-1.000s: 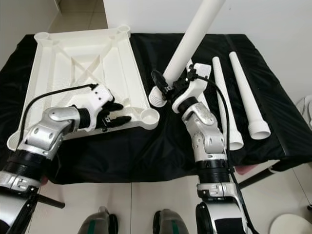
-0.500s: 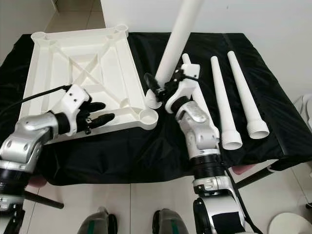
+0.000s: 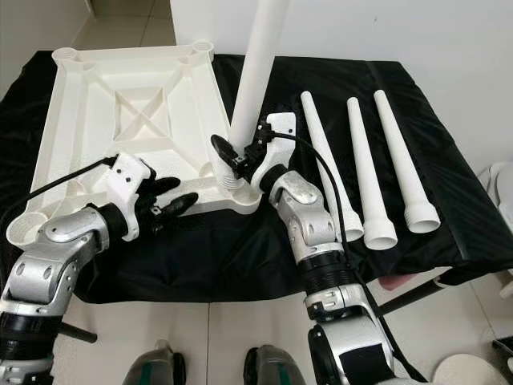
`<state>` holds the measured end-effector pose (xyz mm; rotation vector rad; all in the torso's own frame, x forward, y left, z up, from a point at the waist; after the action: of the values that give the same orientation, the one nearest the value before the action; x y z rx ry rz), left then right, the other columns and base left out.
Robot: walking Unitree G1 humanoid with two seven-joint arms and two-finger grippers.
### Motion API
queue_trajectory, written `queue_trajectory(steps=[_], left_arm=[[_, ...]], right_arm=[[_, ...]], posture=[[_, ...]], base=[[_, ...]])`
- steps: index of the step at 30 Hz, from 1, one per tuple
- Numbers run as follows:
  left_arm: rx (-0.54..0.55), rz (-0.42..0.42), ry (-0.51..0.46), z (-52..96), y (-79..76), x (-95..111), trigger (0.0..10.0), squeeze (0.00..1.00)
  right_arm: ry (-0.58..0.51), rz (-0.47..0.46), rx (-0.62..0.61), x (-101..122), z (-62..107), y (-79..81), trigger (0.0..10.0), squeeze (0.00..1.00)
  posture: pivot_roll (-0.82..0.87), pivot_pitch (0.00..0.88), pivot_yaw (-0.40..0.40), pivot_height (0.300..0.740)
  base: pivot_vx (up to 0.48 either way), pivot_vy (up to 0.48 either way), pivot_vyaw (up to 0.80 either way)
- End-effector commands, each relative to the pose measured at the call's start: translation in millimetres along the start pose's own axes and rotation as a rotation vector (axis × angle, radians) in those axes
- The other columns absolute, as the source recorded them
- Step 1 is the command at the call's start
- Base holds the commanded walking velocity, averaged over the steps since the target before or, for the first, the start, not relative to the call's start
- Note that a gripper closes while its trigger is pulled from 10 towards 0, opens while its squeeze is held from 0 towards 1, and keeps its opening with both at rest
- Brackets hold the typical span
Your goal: Building children table
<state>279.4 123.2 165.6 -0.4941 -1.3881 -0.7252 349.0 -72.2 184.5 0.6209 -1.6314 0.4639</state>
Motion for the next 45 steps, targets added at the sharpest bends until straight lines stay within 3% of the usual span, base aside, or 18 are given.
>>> queue_trajectory(steps=[1,6,14,29,37,39,45], left_arm=[[-0.017,0.002,0.015,2.2,-5.6,-2,10.0,0.00],[-0.099,-0.048,0.041,5.7,-22.0,-3,10.0,0.00],[-0.155,-0.083,0.053,9.2,-31.7,0,10.0,0.00],[-0.156,-0.115,0.054,11.4,-29.8,6,10.0,0.00],[-0.145,-0.118,0.053,10.3,-28.3,7,10.0,0.00],[-0.136,-0.116,0.049,10.0,-27.4,8,10.0,0.00],[-0.126,-0.113,0.046,10.9,-26.7,9,10.0,0.00]], right_arm=[[0.013,0.008,-0.011,-3,3.9,-3.7,10.0,0.00],[0.021,0.020,-0.042,-3,14.6,-12.8,10.0,0.00],[0.029,-0.005,-0.054,-4,24.0,-15.9,10.0,0.00],[0.048,-0.059,-0.083,-12,30.7,-16.6,10.0,0.00],[0.072,0.017,-0.012,-19,22.5,-4.5,10.0,0.00],[0.091,0.086,0.029,-22,20.0,1.8,10.0,0.00],[0.120,0.173,0.075,-26,20.0,8.8,10.0,0.00]], posture=[[-0.02,0.005,-0.065,0.740],[-0.03,0.009,-0.061,0.740],[-0.03,0.018,-0.062,0.740],[-0.03,0.035,-0.057,0.740],[-0.03,0.038,-0.059,0.740],[-0.03,0.040,-0.064,0.740],[-0.02,0.042,-0.068,0.740]], base=[[0.000,0.000,0.00],[0.000,0.000,0.00],[0.000,0.000,0.00],[0.000,0.000,0.00],[0.000,0.000,0.00],[0.000,0.000,0.00],[0.000,0.000,0.00]])
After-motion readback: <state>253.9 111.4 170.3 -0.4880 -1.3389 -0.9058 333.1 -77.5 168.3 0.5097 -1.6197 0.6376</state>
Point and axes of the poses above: a point about 5 cm out from each wrist's last joint towards the gripper, its own z axis pointing back from the gripper into the wrist, its own x axis along the axis of the wrist's last joint, y = z × x, the point moved 1 cm from there along -z, pointing out of the wrist towards the gripper, and after that the axes turned 1 degree about -z, right-handed, at the moved point
